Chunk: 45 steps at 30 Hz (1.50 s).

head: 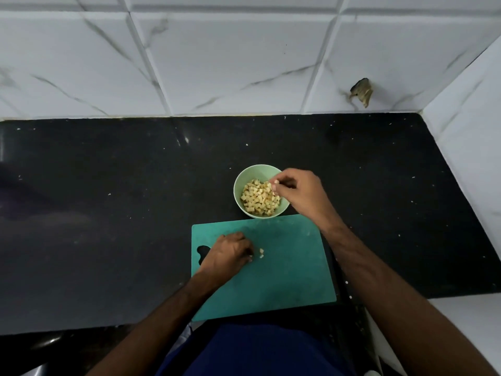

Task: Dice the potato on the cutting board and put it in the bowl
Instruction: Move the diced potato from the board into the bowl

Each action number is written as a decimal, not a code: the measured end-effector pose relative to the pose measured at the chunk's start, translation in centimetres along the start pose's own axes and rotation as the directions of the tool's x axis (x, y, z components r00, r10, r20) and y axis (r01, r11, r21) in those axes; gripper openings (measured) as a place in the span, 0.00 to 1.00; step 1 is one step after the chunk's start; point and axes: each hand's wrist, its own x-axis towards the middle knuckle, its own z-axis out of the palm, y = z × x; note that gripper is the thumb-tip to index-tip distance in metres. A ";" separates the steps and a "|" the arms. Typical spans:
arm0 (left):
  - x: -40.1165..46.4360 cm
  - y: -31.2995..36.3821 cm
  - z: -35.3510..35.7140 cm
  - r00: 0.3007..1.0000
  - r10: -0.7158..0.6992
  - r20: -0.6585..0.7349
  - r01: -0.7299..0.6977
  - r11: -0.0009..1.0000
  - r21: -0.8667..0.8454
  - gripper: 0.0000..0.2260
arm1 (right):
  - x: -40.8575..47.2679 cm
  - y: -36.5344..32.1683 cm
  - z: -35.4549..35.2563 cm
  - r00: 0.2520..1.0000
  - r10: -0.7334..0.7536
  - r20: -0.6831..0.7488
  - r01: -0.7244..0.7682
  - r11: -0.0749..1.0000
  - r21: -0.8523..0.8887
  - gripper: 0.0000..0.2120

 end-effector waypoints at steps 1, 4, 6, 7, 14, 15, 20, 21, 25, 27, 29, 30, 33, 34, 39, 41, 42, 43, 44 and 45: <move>0.1 0.1 -0.1 1.000 0.001 0.009 -0.001 1.000 0.001 0.07 | 0.6 -0.1 0.3 0.999 -0.030 0.031 0.035 0.987 -0.158 0.11; 0.1 0.3 -0.2 1.000 -0.001 0.013 0.001 1.000 0.003 0.05 | 1.5 0.3 0.7 0.993 0.014 0.114 0.021 0.955 -0.297 0.16; 0.0 0.4 -0.2 1.000 0.003 -0.005 -0.003 1.000 0.004 0.05 | 1.3 0.8 0.3 0.998 -0.003 0.060 0.014 0.981 -0.193 0.15; -0.2 0.4 -0.1 1.000 -0.001 -0.024 0.001 1.000 -0.002 0.05 | 1.1 1.2 0.0 0.999 0.015 0.033 -0.012 0.997 -0.078 0.14; -0.5 0.6 -0.6 0.986 -0.093 -0.136 0.061 0.974 -0.219 0.04 | 1.1 2.2 1.5 0.991 -0.042 -0.125 0.041 0.999 -0.016 0.11; -0.2 0.8 -1.1 0.980 -0.111 -0.165 0.066 0.964 -0.257 0.05 | 1.3 2.3 1.9 0.991 -0.074 -0.109 0.063 0.993 -0.102 0.13; 2.7 1.6 -4.7 0.937 -0.172 -0.303 0.064 0.940 -0.336 0.05 | 0.5 2.6 0.5 0.983 -0.059 -0.173 0.047 0.996 -0.070 0.07; 3.4 1.5 -5.3 0.928 -0.182 -0.324 0.063 0.936 -0.345 0.05 | -0.3 2.7 0.0 0.992 -0.033 -0.122 0.030 0.999 -0.026 0.07; 6.2 0.9 -6.4 0.940 -0.186 -0.286 0.093 0.946 -0.309 0.08 | -4.3 4.5 0.8 0.967 0.011 0.254 0.005 0.998 -0.063 0.12; 6.4 0.5 -5.9 0.967 -0.150 -0.207 0.115 0.979 -0.170 0.16 | -6.0 5.8 2.9 0.936 -0.028 0.351 0.125 0.958 -0.257 0.12; 5.8 0.3 -5.4 0.973 -0.118 -0.198 0.103 0.991 -0.086 0.19 | -6.9 6.9 4.8 0.923 -0.036 0.384 0.175 0.927 -0.332 0.15; 5.4 0.2 -5.3 0.969 -0.090 -0.229 0.078 0.995 -0.062 0.19 | -7.2 7.3 5.6 0.922 -0.029 0.387 0.177 0.919 -0.353 0.17; 3.9 0.0 -5.2 0.951 -0.022 -0.308 0.008 0.999 -0.047 0.17 | -7.6 8.0 7.4 0.928 -0.077 0.366 0.229 0.890 -0.394 0.15; 3.5 0.0 -5.2 0.948 -0.011 -0.319 -0.006 0.999 -0.051 0.16 | -7.7 8.1 7.8 0.929 -0.091 0.358 0.241 0.885 -0.400 0.11; 1.6 0.0 -4.6 0.943 0.004 -0.334 -0.024 0.998 -0.057 0.13 | -7.9 7.2 8.4 0.911 -0.127 0.393 0.331 0.795 -0.509 0.05; 0.7 -0.1 -4.4 0.940 0.014 -0.341 -0.036 0.998 -0.059 0.13 | -8.0 7.0 8.6 0.904 -0.145 0.401 0.367 0.742 -0.560 0.06; 0.3 -0.1 -4.3 0.939 0.019 -0.344 -0.041 0.997 -0.057 0.12 | -8.1 7.0 8.8 0.897 -0.167 0.409 0.400 0.700 -0.591 0.06; 0.0 -0.2 -4.3 0.939 0.022 -0.343 -0.044 0.997 -0.058 0.12 | -8.3 7.1 9.1 0.891 -0.188 0.414 0.427 0.657 -0.621 0.06; -0.3 -0.2 -4.2 0.940 0.023 -0.341 -0.046 0.997 -0.061 0.12 | -8.4 7.4 9.3 0.888 -0.210 0.408 0.442 0.633 -0.635 0.07; -0.6 -0.2 -4.1 0.941 0.021 -0.338 -0.046 0.997 -0.064 0.12 | -8.6 7.6 9.5 0.887 -0.228 0.401 0.449 0.624 -0.639 0.09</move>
